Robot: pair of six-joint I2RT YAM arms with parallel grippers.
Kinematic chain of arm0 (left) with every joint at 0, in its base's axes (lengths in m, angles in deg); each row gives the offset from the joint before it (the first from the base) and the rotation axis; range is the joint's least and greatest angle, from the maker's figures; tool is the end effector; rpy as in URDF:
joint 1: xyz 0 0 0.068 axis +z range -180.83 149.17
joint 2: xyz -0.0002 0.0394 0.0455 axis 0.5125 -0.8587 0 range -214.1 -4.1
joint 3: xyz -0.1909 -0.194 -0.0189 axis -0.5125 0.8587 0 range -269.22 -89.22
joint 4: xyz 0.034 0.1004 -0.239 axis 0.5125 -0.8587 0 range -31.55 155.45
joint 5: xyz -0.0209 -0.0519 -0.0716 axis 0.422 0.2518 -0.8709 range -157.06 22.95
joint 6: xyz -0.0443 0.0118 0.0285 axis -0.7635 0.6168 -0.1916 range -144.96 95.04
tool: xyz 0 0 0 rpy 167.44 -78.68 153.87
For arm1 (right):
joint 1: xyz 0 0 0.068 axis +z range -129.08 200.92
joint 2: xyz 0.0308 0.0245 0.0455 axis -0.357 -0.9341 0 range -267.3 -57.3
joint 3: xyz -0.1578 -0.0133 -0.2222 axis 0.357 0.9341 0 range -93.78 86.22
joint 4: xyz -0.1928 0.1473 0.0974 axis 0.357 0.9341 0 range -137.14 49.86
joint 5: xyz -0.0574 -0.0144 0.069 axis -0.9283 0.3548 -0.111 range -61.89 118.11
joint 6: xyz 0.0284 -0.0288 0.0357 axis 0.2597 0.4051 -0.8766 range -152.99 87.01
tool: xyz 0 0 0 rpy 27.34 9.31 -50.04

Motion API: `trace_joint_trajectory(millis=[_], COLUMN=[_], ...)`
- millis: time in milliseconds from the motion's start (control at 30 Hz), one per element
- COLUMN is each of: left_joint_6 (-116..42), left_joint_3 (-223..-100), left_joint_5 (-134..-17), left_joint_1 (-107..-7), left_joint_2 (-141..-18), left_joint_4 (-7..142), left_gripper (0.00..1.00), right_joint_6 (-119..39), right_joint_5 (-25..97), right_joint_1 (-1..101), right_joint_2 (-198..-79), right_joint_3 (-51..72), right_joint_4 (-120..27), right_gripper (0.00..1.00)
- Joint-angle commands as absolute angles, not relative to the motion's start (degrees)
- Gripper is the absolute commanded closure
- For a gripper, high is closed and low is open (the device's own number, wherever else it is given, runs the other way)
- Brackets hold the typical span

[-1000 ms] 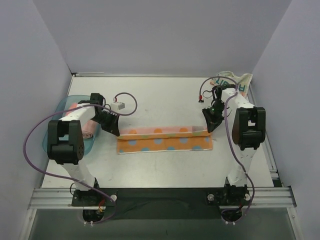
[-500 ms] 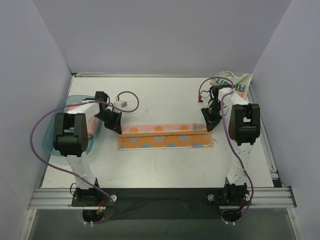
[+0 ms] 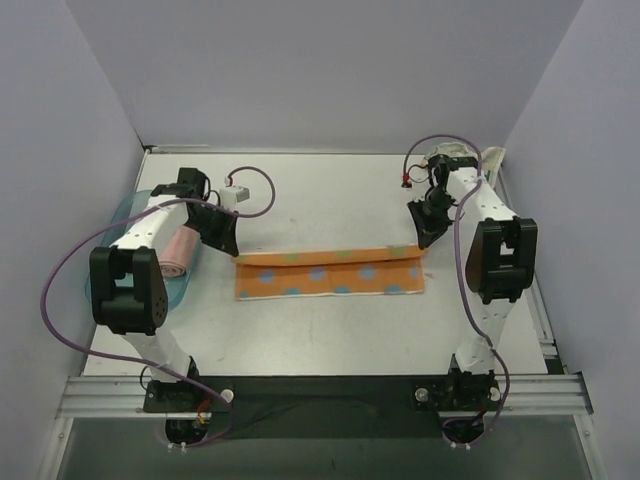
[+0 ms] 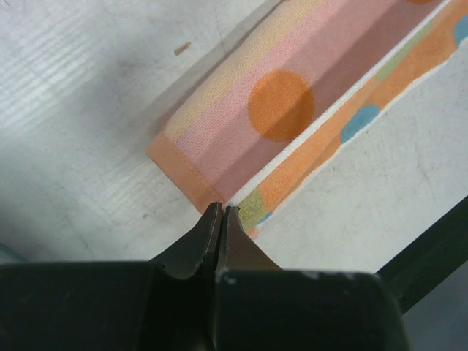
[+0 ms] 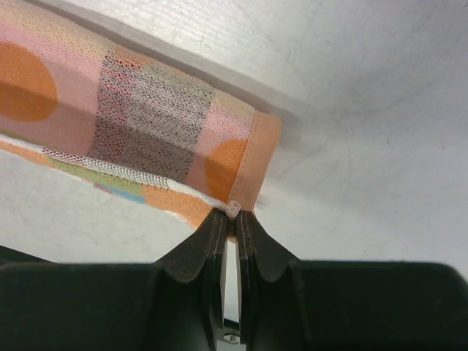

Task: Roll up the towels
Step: Fold the towel

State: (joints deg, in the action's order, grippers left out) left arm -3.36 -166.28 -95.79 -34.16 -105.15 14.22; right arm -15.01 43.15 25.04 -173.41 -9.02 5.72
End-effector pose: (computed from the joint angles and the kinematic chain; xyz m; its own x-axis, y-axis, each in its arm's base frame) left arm 0.3441 -0.0370 0.2261 -0.8336 0.3720 -0.4084 0.5167 0.7865 -0.3382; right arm 0.4151 0.0391 0.2154 -0.8669 -0.3614 -0.3433 -0.4305 0.8899 0.1505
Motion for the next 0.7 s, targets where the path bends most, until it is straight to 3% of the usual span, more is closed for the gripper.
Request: trace_joint_trajectory(millis=[0, 267, 667], left_joint_6=[-0.5, -0.4, -2.4], left_joint_3=[-164.0, -156.2, -158.5], left_joint_5=[-95.4, -92.4, -90.9], left_joint_1=[-34.2, -35.5, -35.4], left_joint_2=[-102.9, -110.3, -116.0], left_joint_4=[10.3, 15.2, 19.0], left_gripper=[1.00, 1.00, 1.00], right_joint_6=[-13.3, -14.5, -15.3], right_joint_5=[41.8, 41.2, 38.6], right_joint_1=[24.5, 25.7, 25.8], right_joint_2=[-171.5, -176.8, -181.0], right_joint_3=[-6.1, -0.9, -2.0], right_joint_4=[10.3, 6.3, 4.2], right_gripper=[1.00, 1.00, 1.00])
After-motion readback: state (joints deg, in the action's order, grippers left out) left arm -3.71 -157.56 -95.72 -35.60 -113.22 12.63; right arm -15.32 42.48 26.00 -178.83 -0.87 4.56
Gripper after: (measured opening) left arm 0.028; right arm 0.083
